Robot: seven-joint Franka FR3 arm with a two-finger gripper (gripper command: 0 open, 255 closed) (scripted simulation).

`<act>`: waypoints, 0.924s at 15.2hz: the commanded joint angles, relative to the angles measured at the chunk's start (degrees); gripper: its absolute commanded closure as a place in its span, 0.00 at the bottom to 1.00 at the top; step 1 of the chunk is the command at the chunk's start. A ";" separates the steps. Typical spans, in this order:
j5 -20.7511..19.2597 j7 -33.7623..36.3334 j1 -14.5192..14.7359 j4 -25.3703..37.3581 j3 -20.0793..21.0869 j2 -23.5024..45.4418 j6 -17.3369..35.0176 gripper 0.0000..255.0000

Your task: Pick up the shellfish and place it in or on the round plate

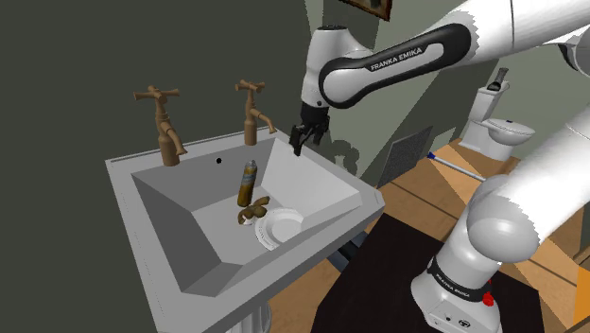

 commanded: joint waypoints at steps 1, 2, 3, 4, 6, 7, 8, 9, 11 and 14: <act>-0.48 1.22 -0.27 1.74 0.25 4.60 3.09 0.00; -0.75 1.87 -0.34 2.60 0.38 6.72 4.44 0.00; -1.05 2.52 -0.40 3.54 0.50 8.85 5.72 0.00; -1.37 3.18 -0.44 4.57 0.59 11.00 6.93 0.00; -2.07 4.49 -0.44 6.85 0.69 15.34 9.16 0.00; -2.43 5.14 -0.40 8.12 0.70 17.52 10.17 0.00; -2.79 5.77 -0.33 9.45 0.67 19.71 11.11 0.00; -3.15 6.39 -0.24 10.87 0.61 21.90 11.98 0.00; -3.82 7.55 0.04 13.94 0.42 26.30 13.50 0.00; -4.62 9.05 0.57 19.14 0.01 32.93 15.26 0.00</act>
